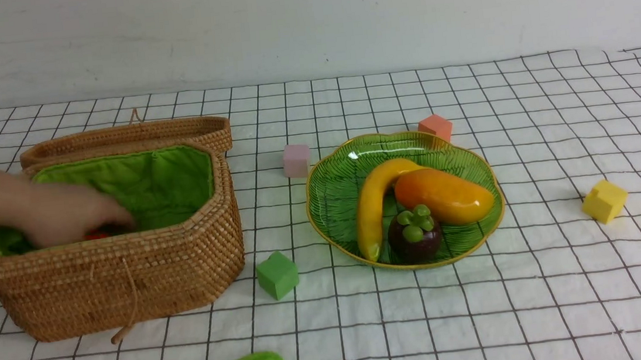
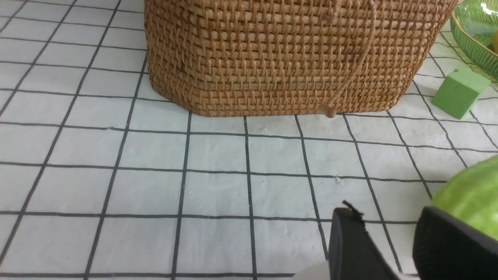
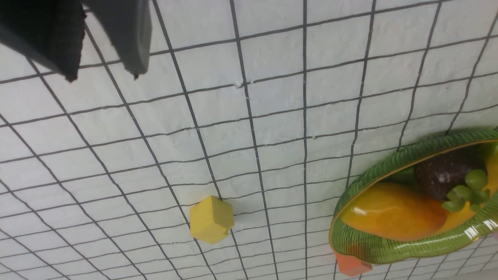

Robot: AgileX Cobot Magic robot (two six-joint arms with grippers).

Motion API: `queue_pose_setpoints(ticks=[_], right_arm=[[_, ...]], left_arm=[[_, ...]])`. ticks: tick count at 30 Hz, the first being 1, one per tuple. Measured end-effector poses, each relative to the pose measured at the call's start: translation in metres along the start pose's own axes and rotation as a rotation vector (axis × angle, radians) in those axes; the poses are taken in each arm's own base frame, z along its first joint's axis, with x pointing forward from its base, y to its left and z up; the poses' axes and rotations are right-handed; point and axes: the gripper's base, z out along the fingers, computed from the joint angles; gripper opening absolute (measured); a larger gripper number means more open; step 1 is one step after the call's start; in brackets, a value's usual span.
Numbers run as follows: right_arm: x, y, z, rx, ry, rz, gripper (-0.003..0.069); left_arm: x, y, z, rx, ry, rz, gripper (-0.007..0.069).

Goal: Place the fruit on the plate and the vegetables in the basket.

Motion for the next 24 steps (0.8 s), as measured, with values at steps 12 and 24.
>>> queue_pose_setpoints(ticks=[12,24], right_arm=[[0.0,0.0,0.0,0.0,0.0,0.0,0.0223],[0.0,0.0,0.0,0.0,0.0,0.0,0.0235]], left_arm=[[0.0,0.0,0.0,0.0,0.0,0.0,0.0239],[0.0,0.0,0.0,0.0,0.0,0.0,0.0239]])
